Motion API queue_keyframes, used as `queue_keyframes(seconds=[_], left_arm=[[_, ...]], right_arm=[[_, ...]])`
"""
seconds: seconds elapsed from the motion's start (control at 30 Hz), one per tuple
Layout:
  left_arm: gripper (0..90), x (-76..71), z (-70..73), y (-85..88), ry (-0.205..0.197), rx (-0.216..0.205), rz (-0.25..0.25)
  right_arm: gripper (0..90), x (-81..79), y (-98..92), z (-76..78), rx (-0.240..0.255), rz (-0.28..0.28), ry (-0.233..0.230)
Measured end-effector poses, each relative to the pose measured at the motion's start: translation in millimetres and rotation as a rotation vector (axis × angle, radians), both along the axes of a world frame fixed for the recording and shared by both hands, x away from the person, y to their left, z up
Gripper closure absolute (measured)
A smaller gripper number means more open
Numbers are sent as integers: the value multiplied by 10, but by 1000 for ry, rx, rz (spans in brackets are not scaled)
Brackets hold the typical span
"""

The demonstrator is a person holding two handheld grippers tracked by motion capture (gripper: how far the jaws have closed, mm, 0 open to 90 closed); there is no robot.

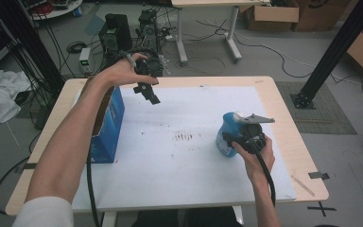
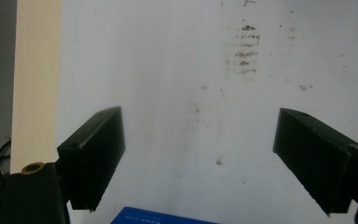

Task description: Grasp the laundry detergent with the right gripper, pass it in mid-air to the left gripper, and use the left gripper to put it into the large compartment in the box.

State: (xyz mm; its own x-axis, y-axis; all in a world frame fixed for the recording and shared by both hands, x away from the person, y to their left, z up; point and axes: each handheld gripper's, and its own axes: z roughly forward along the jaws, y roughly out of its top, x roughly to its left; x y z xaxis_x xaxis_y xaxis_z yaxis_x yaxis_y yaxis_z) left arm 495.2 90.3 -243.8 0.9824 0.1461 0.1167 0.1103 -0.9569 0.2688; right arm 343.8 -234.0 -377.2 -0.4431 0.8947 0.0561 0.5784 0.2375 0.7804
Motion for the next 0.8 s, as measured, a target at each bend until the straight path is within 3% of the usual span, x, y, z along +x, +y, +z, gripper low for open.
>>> queue_keyframes(seconds=[0.8], left_arm=[[173, -9, 10, -15, -4, 0, -10]], right_arm=[[456, -15, 6, -9, -30, 16, -30]])
